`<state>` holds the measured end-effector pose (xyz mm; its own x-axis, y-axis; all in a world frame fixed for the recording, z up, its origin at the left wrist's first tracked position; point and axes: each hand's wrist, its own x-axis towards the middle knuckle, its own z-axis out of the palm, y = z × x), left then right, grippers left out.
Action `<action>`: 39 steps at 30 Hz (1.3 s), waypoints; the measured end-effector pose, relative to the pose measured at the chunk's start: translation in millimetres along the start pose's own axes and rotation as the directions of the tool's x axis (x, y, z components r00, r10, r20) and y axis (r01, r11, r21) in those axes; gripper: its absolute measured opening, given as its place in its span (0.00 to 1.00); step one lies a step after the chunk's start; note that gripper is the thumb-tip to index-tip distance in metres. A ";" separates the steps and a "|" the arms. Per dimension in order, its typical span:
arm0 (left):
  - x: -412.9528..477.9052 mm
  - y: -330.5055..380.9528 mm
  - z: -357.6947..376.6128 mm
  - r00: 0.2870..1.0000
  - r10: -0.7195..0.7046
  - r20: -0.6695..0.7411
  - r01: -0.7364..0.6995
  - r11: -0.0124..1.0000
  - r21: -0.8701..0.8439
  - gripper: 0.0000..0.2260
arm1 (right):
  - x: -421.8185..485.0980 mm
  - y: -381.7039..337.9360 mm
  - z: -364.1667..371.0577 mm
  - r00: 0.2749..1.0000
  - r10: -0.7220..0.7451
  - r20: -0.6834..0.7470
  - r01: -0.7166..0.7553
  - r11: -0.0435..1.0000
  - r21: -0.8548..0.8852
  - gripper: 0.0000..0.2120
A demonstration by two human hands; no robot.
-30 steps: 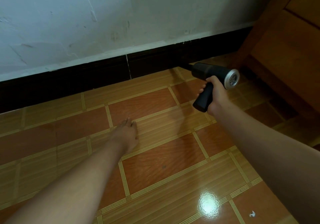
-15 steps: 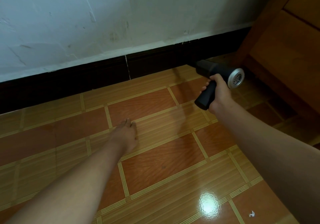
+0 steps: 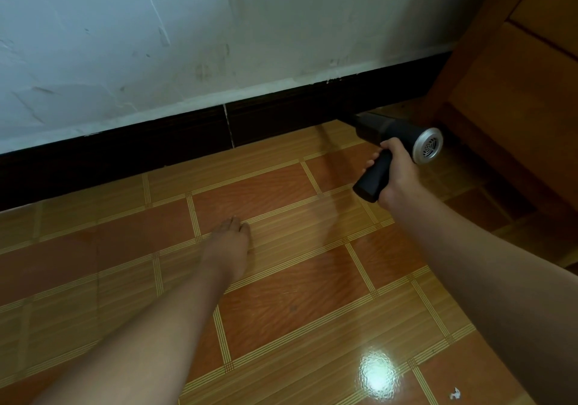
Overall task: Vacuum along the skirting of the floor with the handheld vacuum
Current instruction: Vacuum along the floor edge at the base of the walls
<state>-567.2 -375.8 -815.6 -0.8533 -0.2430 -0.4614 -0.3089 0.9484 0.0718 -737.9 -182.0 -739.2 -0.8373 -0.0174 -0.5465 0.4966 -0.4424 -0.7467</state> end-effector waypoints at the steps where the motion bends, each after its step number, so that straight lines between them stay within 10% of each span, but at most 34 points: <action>1: 1.6 2.9 -0.2 1.000 0.020 -0.015 -0.021 1.000 -0.005 0.25 | 1.6 -1.1 -0.9 1.000 -0.003 -0.009 0.003 1.000 0.000 0.05; 39: 28.4 55.6 -21.6 0.984 0.177 0.026 -0.178 0.978 0.106 0.26 | 59.9 -10.3 -14.5 0.982 -0.077 -0.171 0.089 0.994 0.062 0.04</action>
<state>-617.6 -334.4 -805.6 -0.8833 -0.0663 -0.4642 -0.1054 0.9927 0.0587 -789.9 -165.4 -769.7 -0.8216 0.1701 -0.5441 0.4054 -0.4967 -0.7674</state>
